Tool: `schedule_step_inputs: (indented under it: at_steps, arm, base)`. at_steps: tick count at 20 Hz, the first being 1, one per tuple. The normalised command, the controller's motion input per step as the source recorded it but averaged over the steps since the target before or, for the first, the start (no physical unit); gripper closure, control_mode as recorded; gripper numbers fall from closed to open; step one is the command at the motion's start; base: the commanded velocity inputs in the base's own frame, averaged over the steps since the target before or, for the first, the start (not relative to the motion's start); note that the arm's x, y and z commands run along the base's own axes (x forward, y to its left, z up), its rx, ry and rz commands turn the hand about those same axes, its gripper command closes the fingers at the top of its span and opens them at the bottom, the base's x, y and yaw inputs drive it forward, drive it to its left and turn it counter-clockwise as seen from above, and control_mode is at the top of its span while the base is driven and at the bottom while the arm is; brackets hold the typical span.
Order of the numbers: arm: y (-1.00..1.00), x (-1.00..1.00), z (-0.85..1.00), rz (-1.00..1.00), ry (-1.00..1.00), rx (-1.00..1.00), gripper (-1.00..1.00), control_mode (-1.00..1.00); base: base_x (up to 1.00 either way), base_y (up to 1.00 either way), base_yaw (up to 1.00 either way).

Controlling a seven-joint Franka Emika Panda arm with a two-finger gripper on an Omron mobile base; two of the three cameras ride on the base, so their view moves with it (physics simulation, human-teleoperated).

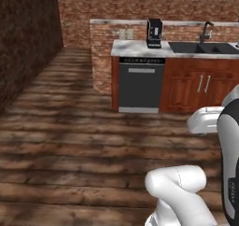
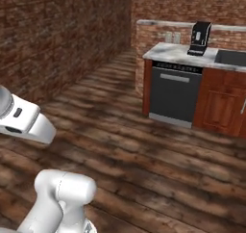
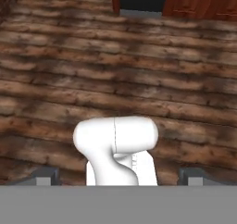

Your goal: Place two dumplings into each of the tupperware containers and then place the containers in the fridge.

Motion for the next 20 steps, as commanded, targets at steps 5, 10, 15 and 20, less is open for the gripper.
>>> schedule_step_inputs:
  at_steps: [5, 10, 15, 20]
  arm:
    - [0.00, 0.00, 0.00, 0.00, 0.00, 0.00, -1.00, 1.00]
    - [0.00, 0.00, 0.00, 0.00, 0.00, 0.00, -1.00, 1.00]
    - [0.00, 0.00, 0.00, 0.00, 0.00, 0.00, -1.00, 1.00]
    - [0.00, 0.00, 0.00, 0.00, 0.00, 0.00, -1.00, 1.00]
  base:
    - [0.81, 0.70, -0.36]
    - [0.97, 0.97, -0.33]
    - [0.95, 1.00, -0.32]
    - [0.93, 1.00, -0.29]
